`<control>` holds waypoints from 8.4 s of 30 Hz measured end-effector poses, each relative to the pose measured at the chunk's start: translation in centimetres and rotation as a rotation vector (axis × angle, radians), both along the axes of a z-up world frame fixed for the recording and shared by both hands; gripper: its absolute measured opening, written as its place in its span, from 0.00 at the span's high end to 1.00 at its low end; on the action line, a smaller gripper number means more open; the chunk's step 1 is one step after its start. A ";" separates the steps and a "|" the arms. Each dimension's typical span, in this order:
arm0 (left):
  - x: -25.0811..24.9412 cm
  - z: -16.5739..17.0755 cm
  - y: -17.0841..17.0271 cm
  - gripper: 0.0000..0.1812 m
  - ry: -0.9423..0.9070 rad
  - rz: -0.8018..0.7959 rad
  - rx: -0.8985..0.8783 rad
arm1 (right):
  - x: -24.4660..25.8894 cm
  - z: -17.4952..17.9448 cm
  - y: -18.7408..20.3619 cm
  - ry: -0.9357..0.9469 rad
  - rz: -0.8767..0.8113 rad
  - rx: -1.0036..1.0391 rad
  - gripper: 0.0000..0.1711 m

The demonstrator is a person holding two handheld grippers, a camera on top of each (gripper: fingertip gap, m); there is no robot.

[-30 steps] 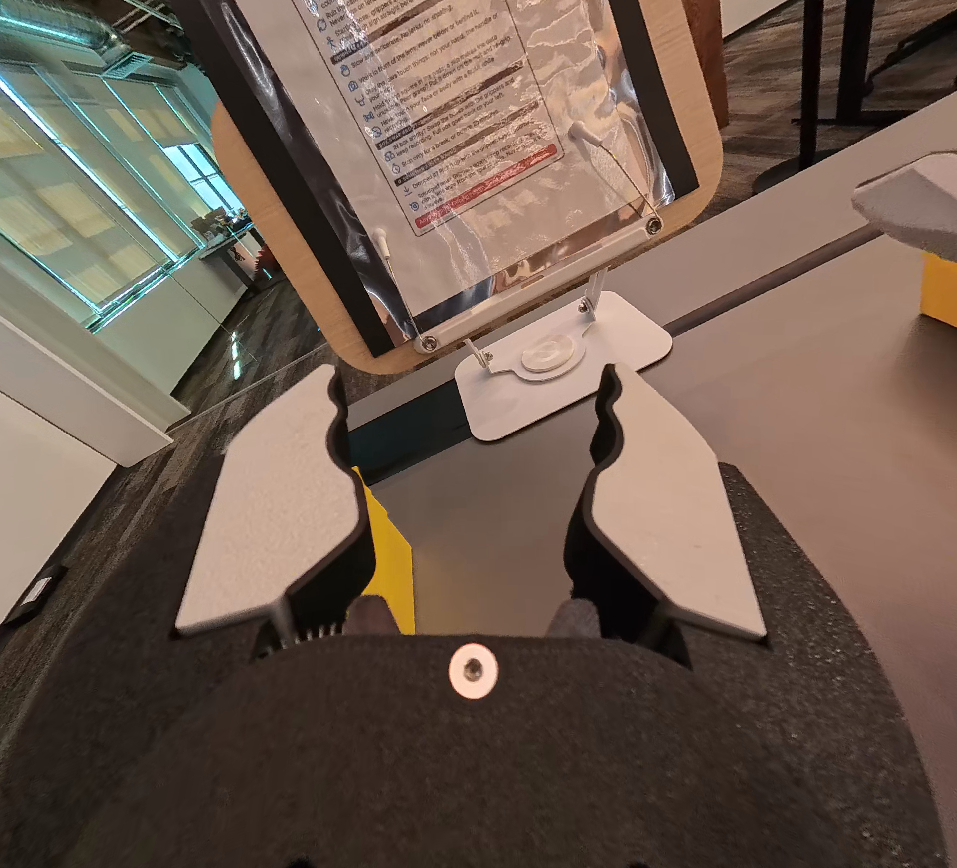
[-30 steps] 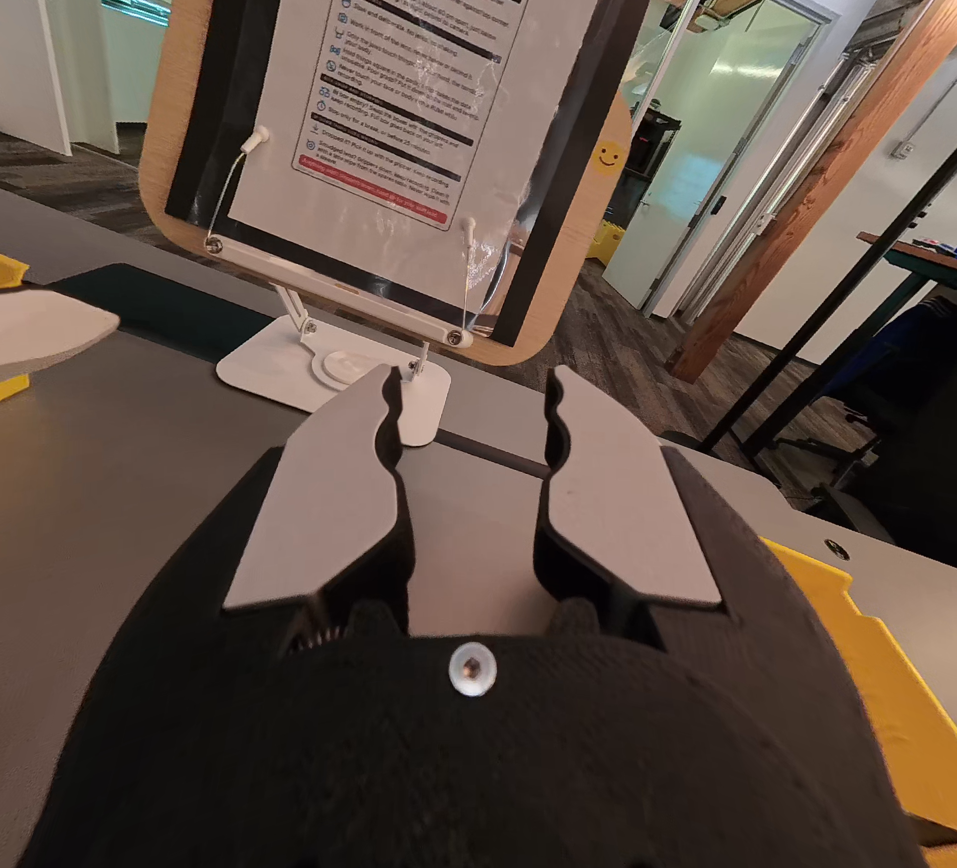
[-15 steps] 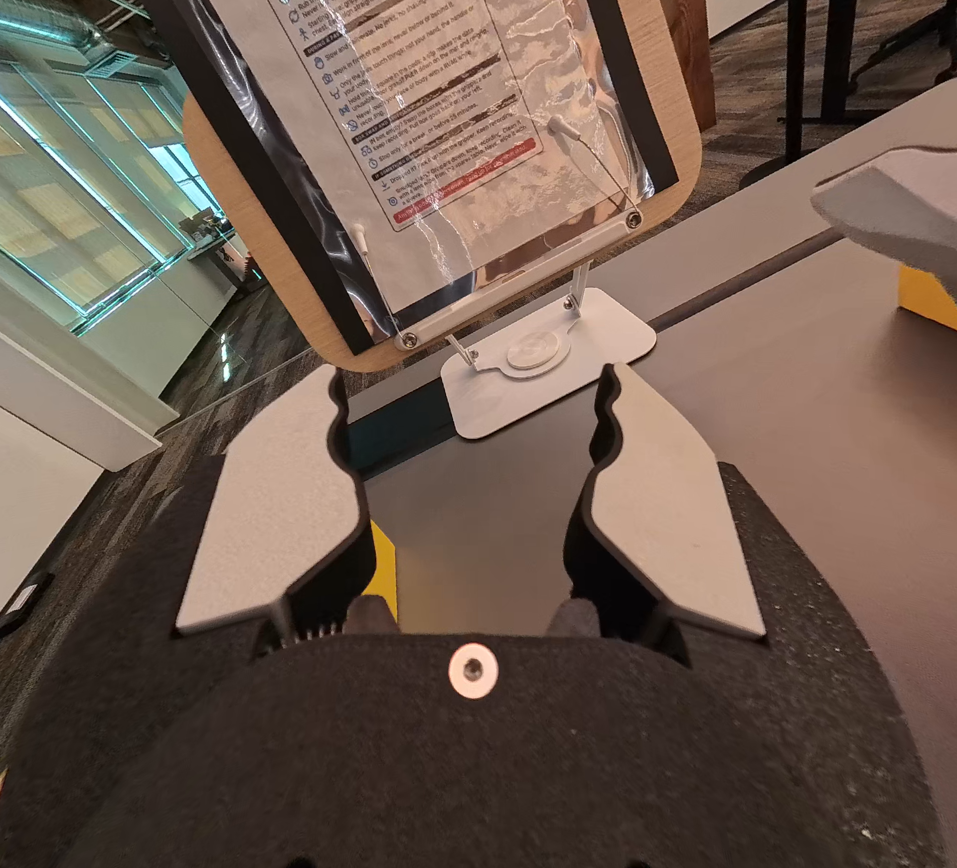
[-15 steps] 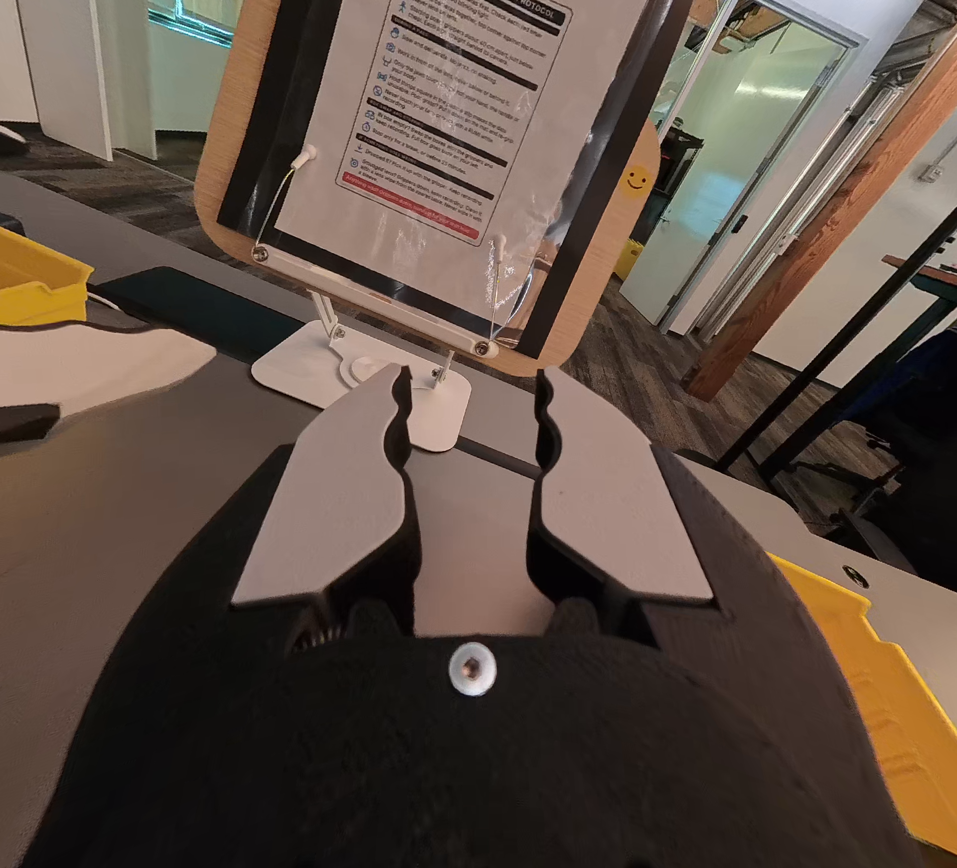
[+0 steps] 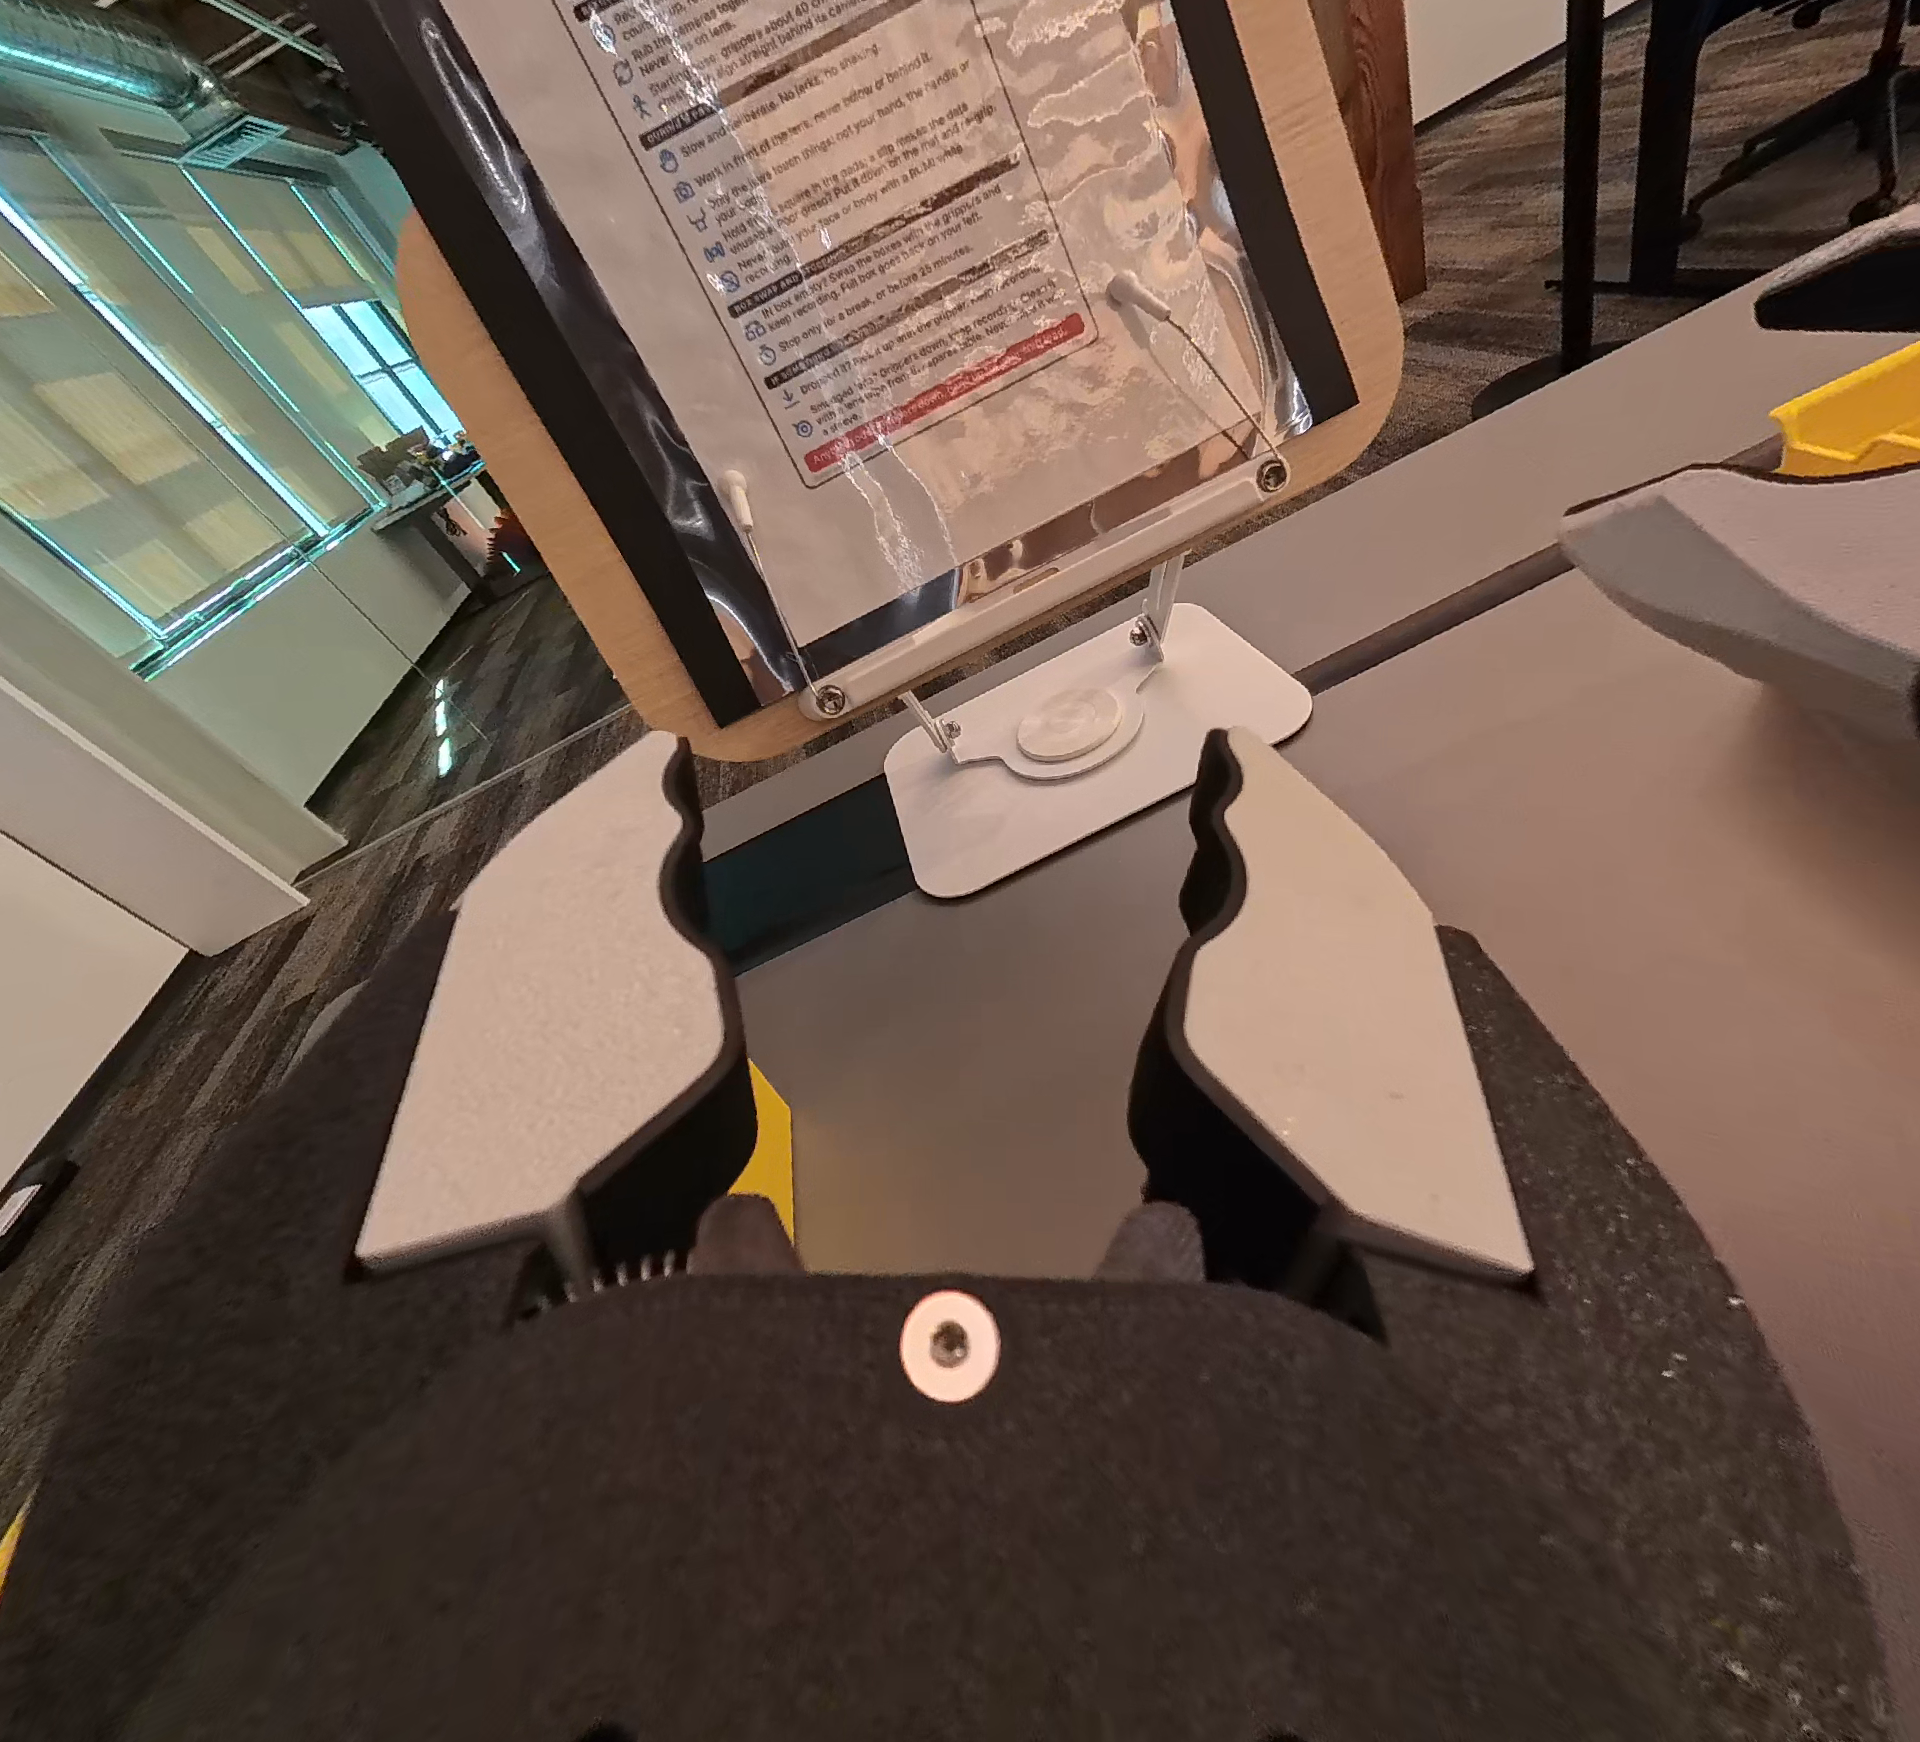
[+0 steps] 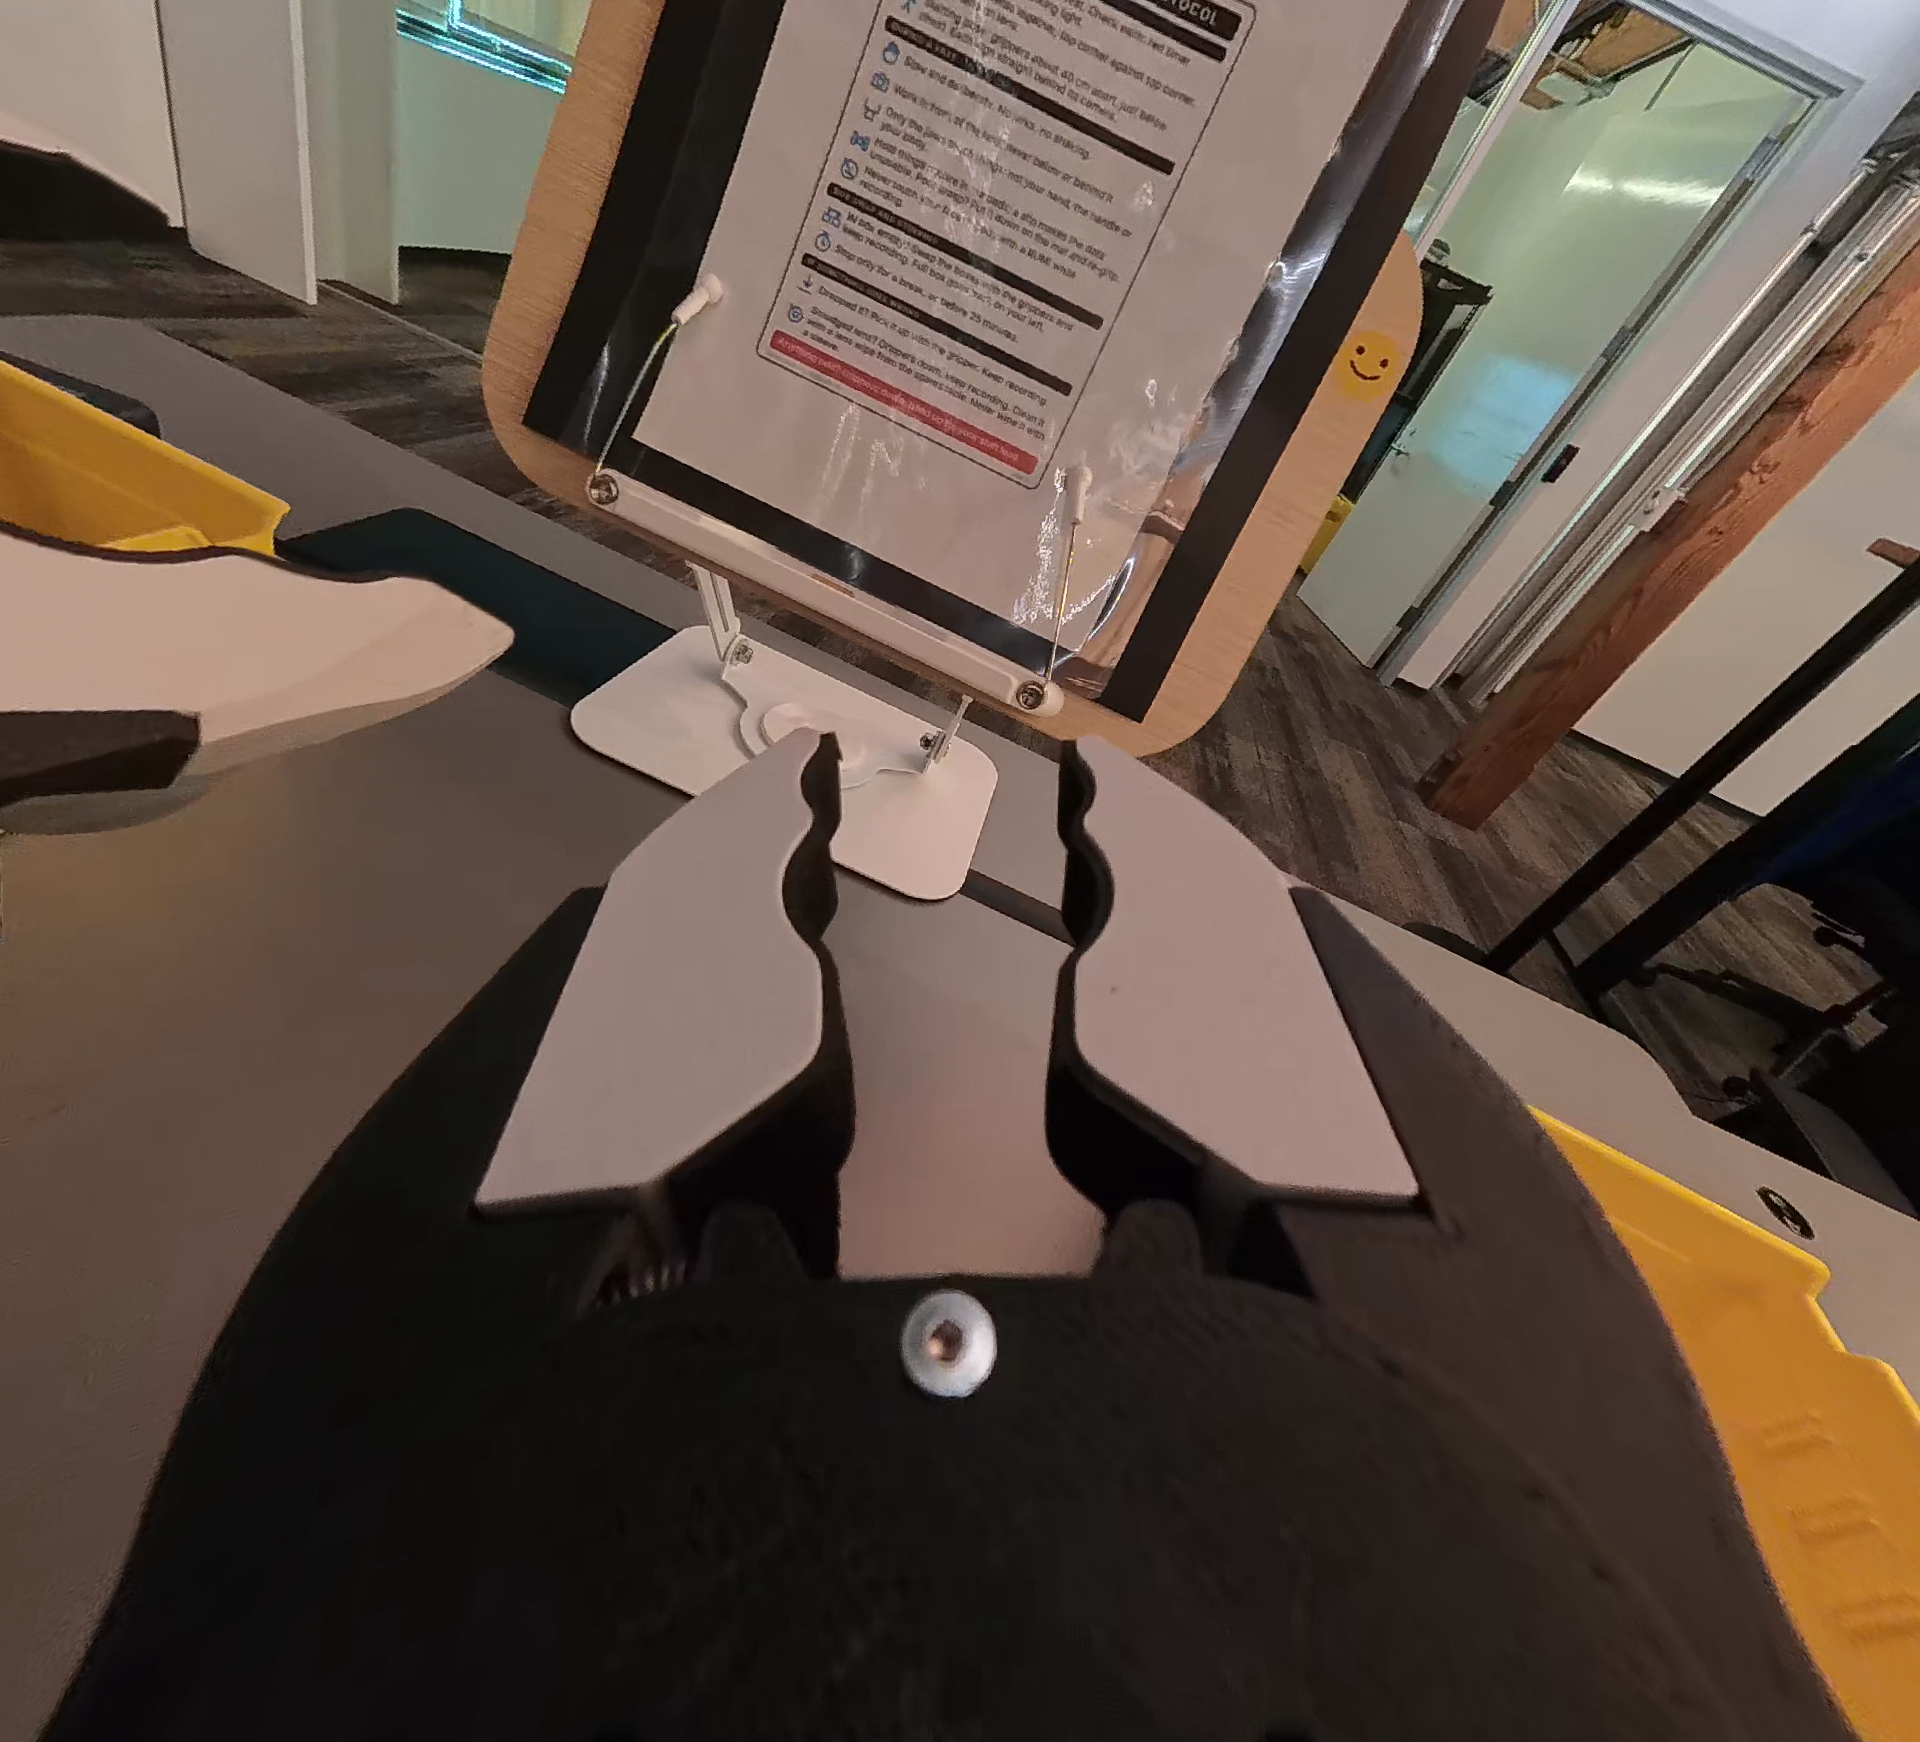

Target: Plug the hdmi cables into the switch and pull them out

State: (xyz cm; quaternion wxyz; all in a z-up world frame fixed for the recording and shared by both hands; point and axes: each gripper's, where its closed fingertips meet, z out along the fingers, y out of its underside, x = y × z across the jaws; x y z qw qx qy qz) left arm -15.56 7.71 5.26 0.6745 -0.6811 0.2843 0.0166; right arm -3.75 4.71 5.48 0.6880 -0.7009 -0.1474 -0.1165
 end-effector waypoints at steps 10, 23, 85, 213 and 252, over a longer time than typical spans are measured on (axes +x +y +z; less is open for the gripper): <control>0.2 0.5 -0.4 0.51 -0.009 -0.013 0.013 | -0.7 0.1 -0.2 -0.030 0.024 0.009 0.76; 0.2 0.7 -0.5 0.51 -0.014 -0.014 0.018 | -1.1 0.1 -0.2 0.050 0.061 0.006 0.76; 0.2 0.1 -0.3 0.52 -0.016 -0.023 -0.007 | -1.0 -0.9 0.1 -0.022 0.103 -0.005 0.56; -23.1 -7.1 10.4 0.80 1.004 -0.409 -0.470 | -2.8 -3.5 -0.2 -0.114 0.406 -0.285 0.66; -23.1 -10.2 11.4 0.95 1.381 -0.612 -0.420 | -5.7 -6.2 -1.1 0.119 0.725 -0.496 0.61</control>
